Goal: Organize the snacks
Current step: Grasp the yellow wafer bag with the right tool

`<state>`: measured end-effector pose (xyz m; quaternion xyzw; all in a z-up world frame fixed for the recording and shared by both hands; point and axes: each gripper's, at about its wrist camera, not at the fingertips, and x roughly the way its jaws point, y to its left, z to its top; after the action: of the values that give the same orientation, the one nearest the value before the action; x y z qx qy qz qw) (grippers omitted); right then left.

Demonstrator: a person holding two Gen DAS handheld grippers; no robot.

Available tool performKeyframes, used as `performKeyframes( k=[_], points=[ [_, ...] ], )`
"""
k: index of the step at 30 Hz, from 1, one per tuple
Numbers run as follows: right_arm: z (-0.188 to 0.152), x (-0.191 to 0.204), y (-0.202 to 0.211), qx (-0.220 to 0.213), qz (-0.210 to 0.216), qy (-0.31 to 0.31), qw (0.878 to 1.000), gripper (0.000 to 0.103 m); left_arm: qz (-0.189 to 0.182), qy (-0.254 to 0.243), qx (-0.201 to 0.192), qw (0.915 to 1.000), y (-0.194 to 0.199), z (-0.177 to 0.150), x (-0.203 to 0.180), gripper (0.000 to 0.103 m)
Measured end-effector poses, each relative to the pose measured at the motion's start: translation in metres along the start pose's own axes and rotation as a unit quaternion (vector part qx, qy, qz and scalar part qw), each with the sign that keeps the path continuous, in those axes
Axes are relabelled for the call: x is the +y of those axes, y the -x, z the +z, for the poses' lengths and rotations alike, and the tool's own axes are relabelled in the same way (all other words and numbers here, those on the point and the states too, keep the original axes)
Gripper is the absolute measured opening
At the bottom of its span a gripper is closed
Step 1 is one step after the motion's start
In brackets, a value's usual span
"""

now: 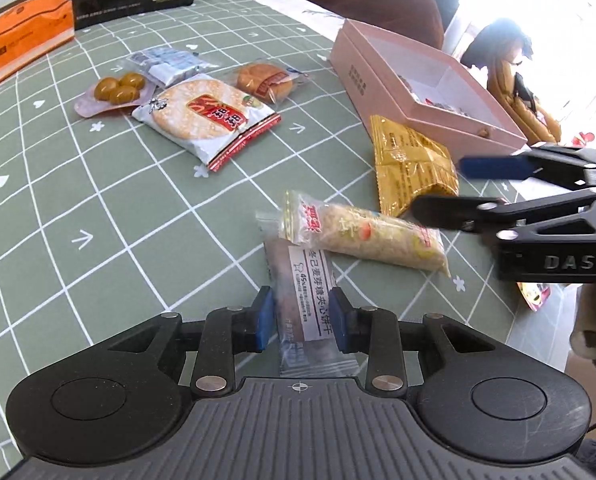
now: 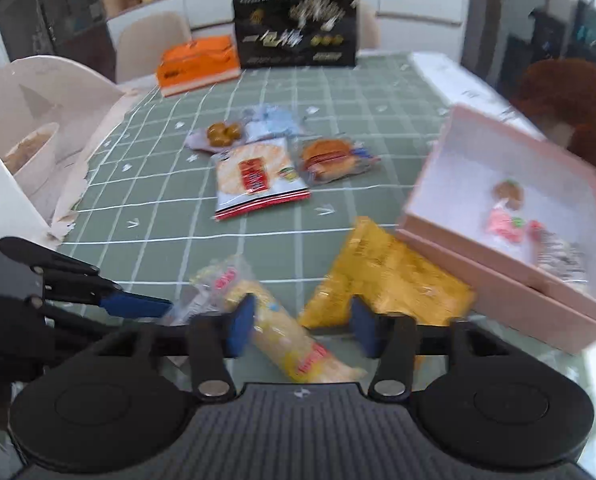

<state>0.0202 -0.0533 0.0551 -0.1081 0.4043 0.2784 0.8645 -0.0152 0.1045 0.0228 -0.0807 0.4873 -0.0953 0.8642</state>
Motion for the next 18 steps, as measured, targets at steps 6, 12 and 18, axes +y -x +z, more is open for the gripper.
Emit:
performKeyframes(
  k=[6,12,18],
  points=[
    [-0.004,-0.018,0.001,-0.020,-0.060,-0.001,0.998,0.073,0.007,0.000,0.000,1.0000,0.001,-0.002,-0.003,0.036],
    [-0.003,-0.056,-0.017,-0.017,-0.067,-0.104,0.992,0.073,0.010,0.004,0.003,0.9999,0.000,0.000,-0.004,0.036],
    [-0.010,-0.064,-0.032,0.020,0.000,-0.171,0.985,0.073,0.012,0.010,0.005,0.9999,0.000,0.001,-0.004,0.036]
  ],
)
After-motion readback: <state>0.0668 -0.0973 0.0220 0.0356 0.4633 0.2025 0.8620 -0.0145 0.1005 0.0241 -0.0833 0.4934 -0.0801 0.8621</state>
